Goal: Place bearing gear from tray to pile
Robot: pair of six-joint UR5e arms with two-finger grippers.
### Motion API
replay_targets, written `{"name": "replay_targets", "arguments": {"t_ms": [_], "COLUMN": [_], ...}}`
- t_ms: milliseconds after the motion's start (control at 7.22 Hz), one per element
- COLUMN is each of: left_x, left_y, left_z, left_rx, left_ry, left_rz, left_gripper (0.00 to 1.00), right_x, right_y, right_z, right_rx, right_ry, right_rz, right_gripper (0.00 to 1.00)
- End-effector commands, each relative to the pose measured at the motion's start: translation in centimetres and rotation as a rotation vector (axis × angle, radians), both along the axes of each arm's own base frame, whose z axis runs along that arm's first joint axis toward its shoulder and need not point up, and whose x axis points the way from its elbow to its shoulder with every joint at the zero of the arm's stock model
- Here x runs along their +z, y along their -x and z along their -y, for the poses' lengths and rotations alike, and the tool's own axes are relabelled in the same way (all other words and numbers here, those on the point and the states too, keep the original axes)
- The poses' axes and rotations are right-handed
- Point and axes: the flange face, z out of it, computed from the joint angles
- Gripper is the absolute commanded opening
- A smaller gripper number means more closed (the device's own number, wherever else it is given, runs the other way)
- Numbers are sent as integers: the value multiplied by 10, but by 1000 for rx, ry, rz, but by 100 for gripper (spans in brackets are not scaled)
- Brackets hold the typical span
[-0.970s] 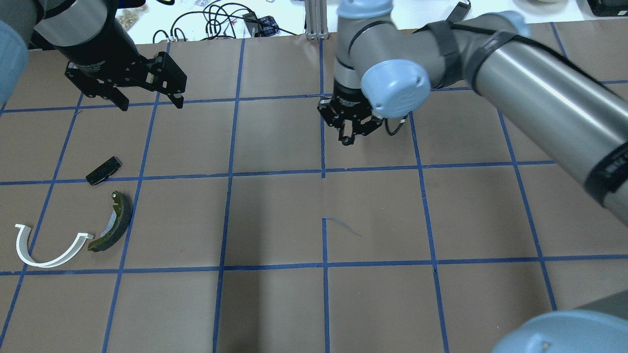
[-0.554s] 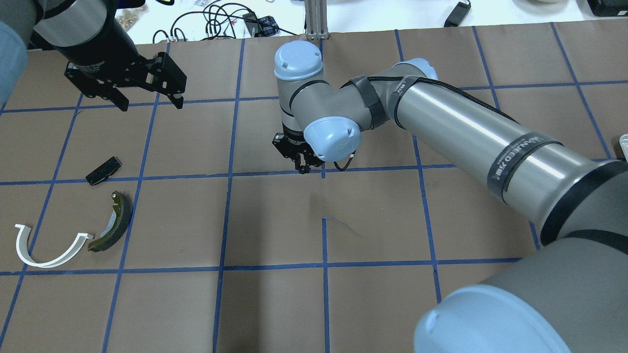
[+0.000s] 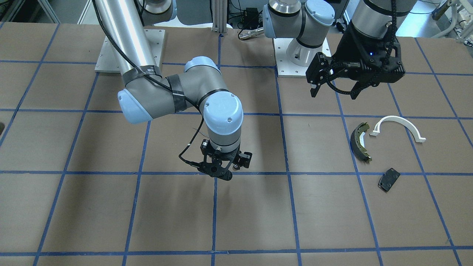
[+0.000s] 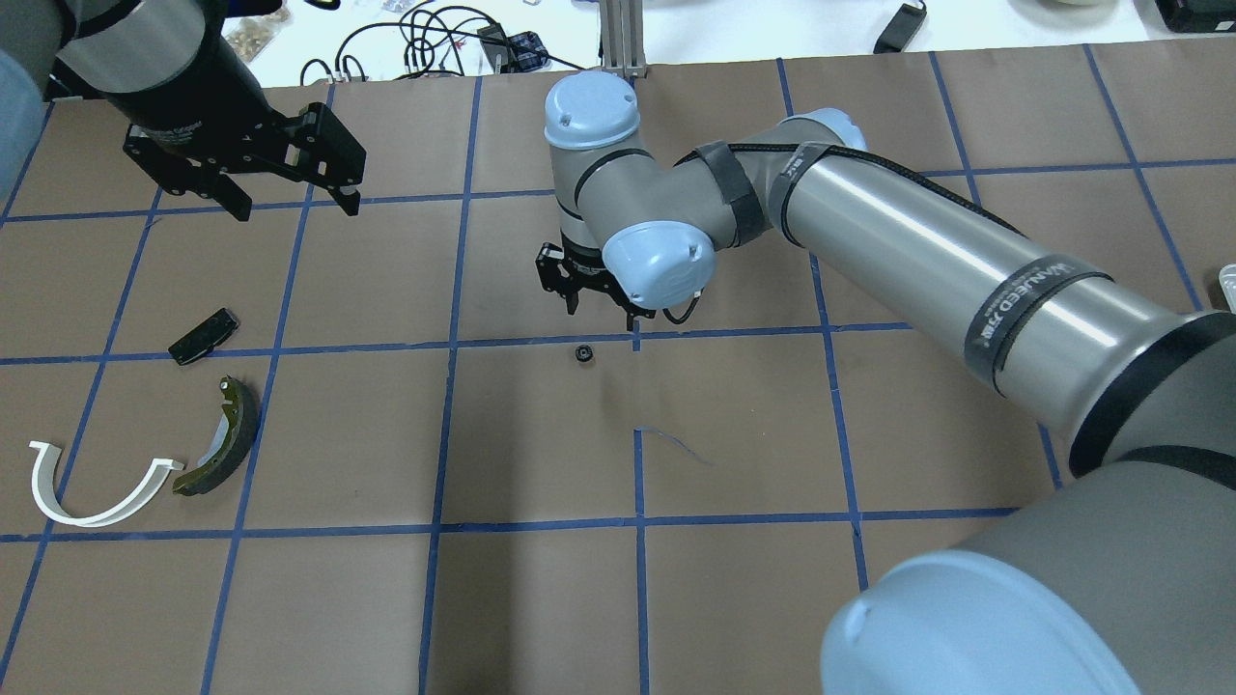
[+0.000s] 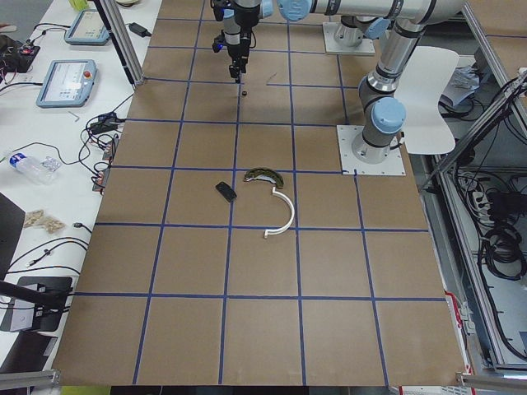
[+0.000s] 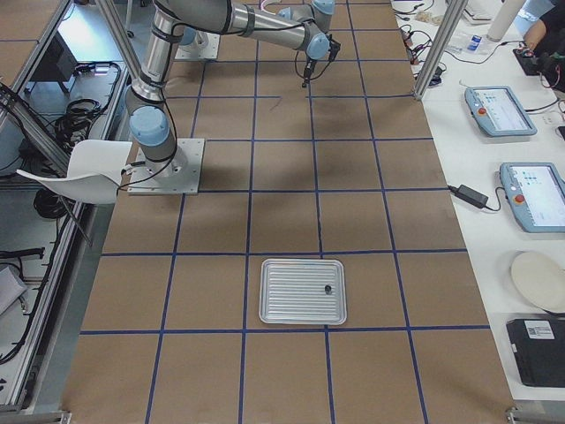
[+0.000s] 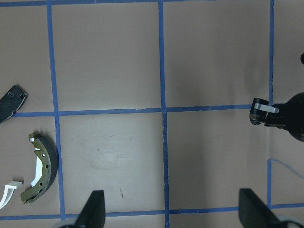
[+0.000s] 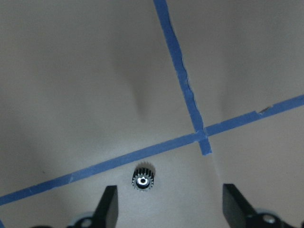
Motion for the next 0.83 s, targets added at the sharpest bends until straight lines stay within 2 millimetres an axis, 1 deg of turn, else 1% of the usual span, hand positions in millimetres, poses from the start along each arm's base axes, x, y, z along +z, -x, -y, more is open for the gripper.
{"name": "replay_targets", "arguments": {"t_ms": [0,139,277,416,554,693], "left_x": [-12,-23,-52,-75,-120,-170], "left_y": [1,10,28,53,80,110], "left_z": [13,24,36,48,67,75], "left_rx": [22,64,47,84,62,31], "left_ry": [-17,-9,-50,-46,-37,-22], "left_rz": [-7,-15,-4,-8,-9,-7], "left_gripper": [100,100,100,100,100,100], "right_x": [61,92,111,110,109,105], "right_y": [86,137,194,257,311,370], "right_z": [15,14,16,11,1,-4], "right_rx": [21,79,122,226,296,304], "right_ry": [-1,-18,-21,-45,-56,-62], "right_rz": [-1,-2,-3,-94,-112,-95], "right_gripper": [100,100,100,99,98,96]}}
